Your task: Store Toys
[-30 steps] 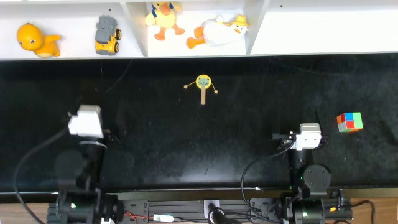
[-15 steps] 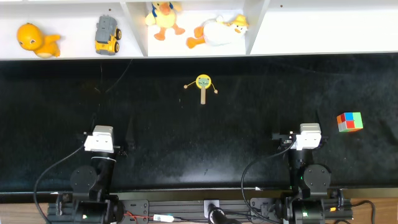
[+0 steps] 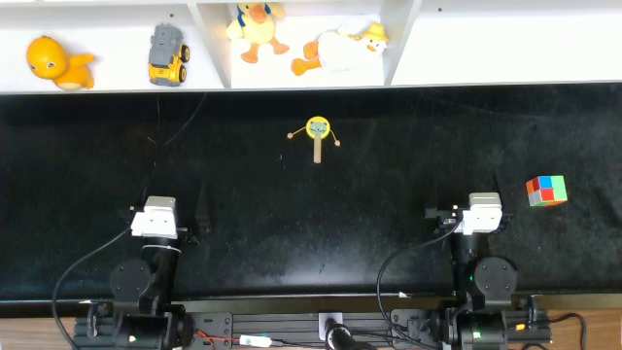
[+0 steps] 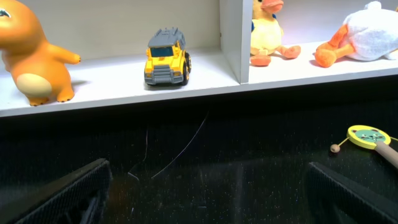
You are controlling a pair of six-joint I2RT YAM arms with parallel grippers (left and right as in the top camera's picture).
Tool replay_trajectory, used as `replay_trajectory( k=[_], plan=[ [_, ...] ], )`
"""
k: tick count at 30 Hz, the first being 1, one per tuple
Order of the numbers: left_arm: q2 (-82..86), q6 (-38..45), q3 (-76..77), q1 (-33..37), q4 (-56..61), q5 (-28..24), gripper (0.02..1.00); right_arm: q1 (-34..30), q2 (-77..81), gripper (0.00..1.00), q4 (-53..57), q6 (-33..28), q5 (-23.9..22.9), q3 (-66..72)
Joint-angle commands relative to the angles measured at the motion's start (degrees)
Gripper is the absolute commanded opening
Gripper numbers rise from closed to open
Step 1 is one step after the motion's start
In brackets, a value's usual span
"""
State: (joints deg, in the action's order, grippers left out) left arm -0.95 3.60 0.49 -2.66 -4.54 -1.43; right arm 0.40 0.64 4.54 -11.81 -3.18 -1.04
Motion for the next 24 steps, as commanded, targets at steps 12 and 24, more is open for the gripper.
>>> replay_trajectory(
  k=[12,24],
  plan=[
    [0.8,0.9,0.0,-0.2,-0.3,0.5,0.998,-0.2,-0.4,0.996,-0.3,0.0,0.4,0.8],
    [0.8,0.9,0.0,-0.2,-0.3,0.5,0.998,1.0,9.9,0.993,1.2,6.4,-5.7,-5.0]
  ],
)
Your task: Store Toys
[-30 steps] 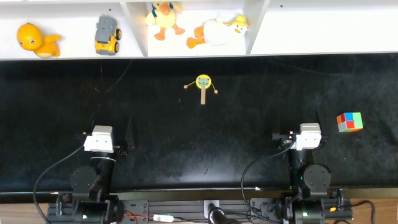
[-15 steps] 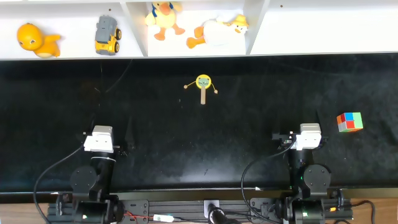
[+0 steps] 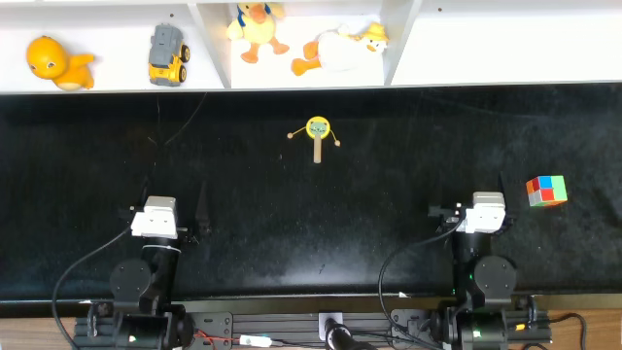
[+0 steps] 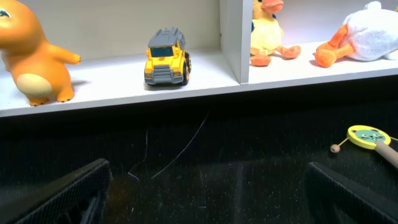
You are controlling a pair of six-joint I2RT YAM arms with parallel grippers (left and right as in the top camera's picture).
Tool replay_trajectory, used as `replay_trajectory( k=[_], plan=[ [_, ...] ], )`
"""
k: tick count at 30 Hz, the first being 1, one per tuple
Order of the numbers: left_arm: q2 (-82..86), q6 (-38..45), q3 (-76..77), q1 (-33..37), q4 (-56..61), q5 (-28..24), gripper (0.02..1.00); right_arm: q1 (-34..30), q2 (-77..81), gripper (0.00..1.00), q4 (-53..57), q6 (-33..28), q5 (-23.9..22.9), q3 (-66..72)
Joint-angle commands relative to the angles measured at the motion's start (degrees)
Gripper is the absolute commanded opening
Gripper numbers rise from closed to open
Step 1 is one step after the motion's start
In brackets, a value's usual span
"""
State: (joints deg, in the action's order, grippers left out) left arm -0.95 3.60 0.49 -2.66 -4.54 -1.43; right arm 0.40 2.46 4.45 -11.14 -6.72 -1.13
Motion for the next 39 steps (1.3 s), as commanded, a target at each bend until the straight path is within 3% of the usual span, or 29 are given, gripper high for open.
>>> replay_trajectory(
  k=[1,4,6,10,13,18,24,27,32,39],
  plan=[
    [0.8,0.9,0.0,-0.2,-0.3,0.5,0.998,1.7,11.7,0.993,3.0,6.7,-2.2,-7.2],
    [0.8,0.9,0.0,-0.2,-0.3,0.5,0.998,3.6,22.5,0.996,11.5,7.3,-2.1,-15.0],
    [0.8,0.9,0.0,-0.2,-0.3,0.5,0.998,4.9,29.7,0.993,18.2,10.8,-2.1,-20.6],
    [0.8,0.9,0.0,-0.2,-0.3,0.5,0.998,10.5,47.1,0.996,35.6,22.9,-2.1,-35.6],
    [0.8,0.9,0.0,-0.2,-0.3,0.5,0.998,15.2,54.4,0.993,40.5,27.7,-2.2,-41.1],
    [0.8,0.9,0.0,-0.2,-0.3,0.5,0.998,24.0,65.5,0.996,37.0,36.8,-2.3,-45.5],
    [0.8,0.9,0.0,-0.2,-0.3,0.5,0.998,32.8,75.9,0.996,27.0,42.5,-2.4,-46.9],
    [0.8,0.9,0.0,-0.2,-0.3,0.5,0.998,37.2,83.3,0.998,25.1,47.8,-6.9,-50.3],
    [0.8,0.9,0.0,-0.2,-0.3,0.5,0.998,39.4,92.4,0.996,25.1,48.4,-9.8,-57.4],
    [0.8,0.9,0.0,-0.2,-0.3,0.5,0.998,39.5,102.1,0.996,24.9,48.4,-9.9,-65.5]
  ],
)
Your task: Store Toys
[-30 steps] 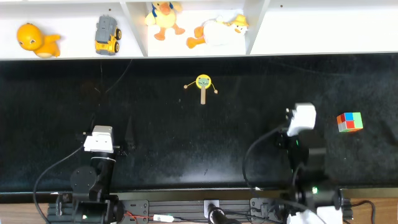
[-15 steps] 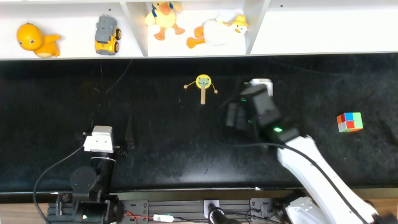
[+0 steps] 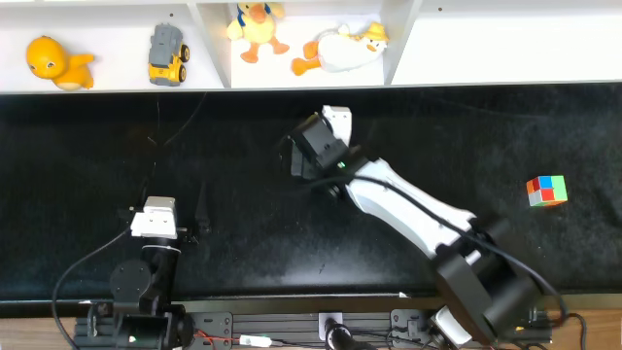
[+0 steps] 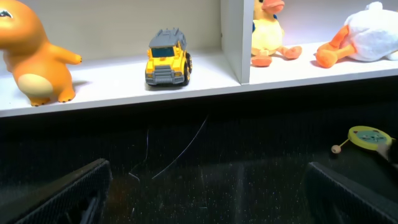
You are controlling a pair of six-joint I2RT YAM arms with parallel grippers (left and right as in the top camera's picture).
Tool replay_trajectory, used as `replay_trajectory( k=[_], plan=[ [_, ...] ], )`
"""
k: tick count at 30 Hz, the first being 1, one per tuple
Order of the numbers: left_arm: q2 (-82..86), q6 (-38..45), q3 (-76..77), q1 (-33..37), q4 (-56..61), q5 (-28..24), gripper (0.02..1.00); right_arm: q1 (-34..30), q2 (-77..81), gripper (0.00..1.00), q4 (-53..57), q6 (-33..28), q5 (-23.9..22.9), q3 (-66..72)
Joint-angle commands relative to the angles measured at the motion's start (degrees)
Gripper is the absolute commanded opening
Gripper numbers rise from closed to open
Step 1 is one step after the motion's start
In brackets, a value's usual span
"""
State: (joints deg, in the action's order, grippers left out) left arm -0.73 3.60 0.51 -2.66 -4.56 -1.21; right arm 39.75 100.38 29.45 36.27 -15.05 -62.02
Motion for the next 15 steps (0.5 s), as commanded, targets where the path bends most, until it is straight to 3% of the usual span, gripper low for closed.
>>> replay_trajectory(
  k=[1,7,11,15],
  plan=[
    [0.6,0.9,0.0,-0.2,-0.3,0.3,0.998,0.1,4.7,0.965,-0.1,1.0,-1.5,-5.1],
    [0.6,0.9,0.0,-0.2,-0.3,0.3,0.998,0.1,7.6,0.917,0.0,1.1,-1.2,-7.2],
    [0.6,0.9,0.0,-0.2,-0.3,0.3,0.998,0.1,7.9,0.744,0.1,1.5,-1.1,-7.2],
    [0.6,0.9,0.0,-0.2,-0.3,0.3,0.998,0.1,8.0,0.733,0.2,1.5,-1.1,-7.2]
  ],
)
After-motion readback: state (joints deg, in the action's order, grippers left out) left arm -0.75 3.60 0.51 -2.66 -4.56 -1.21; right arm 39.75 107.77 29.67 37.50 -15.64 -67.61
